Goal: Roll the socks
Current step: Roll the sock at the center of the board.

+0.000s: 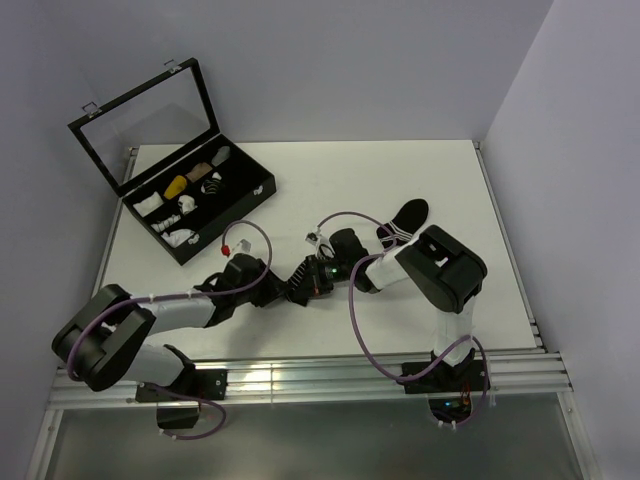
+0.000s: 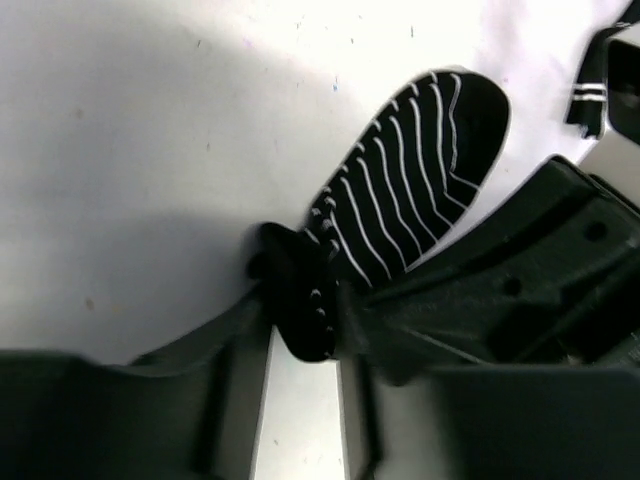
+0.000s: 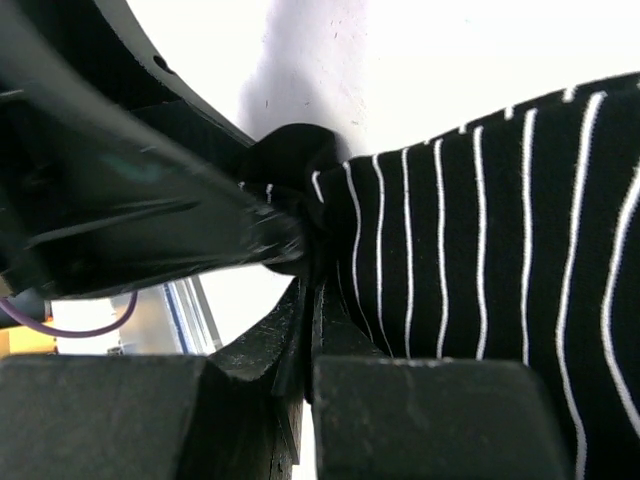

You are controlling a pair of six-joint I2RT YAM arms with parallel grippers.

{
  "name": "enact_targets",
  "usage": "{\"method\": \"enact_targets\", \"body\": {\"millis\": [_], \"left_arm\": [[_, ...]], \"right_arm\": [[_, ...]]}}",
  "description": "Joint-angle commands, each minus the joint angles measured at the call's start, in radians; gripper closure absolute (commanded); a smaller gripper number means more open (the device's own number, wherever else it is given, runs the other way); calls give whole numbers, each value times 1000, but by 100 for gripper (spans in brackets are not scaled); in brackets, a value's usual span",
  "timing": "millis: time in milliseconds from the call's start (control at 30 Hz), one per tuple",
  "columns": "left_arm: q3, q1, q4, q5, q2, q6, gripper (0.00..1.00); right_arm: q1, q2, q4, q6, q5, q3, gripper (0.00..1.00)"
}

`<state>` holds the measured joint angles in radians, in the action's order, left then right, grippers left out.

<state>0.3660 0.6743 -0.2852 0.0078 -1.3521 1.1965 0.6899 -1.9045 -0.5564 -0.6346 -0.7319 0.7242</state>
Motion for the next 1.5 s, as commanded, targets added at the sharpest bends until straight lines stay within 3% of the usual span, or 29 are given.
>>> {"method": "enact_targets", "body": {"millis": [0,100,233,333,433,533,667,900,1467], "left_arm": [[45,7,46,-42,-65,-29,66],[94,7,57,-61,-113,-49,77],[154,7,78,-77,-162,-77,100],[205,7,121,-92,-189,-86,100],[244,7,182,-126,-196,-80,100],[277,7,250,-158,-197,-60,100],[292,7,284,-175,-193,-20,100],[251,7,311,-195,-134,40,100],[240,7,294,-167,-139,46,100]], "right_arm": [[-12,-4,26,47,61,1,100],[-12,27,30,64,101,-11,92],[-9,158,62,134,209,-74,78],[-1,283,90,182,343,-118,64],[32,407,107,233,557,-158,59],[123,463,122,305,754,-164,58],[253,437,61,378,856,-148,59],[344,319,23,458,902,-79,60],[366,148,49,512,875,12,55]]}}
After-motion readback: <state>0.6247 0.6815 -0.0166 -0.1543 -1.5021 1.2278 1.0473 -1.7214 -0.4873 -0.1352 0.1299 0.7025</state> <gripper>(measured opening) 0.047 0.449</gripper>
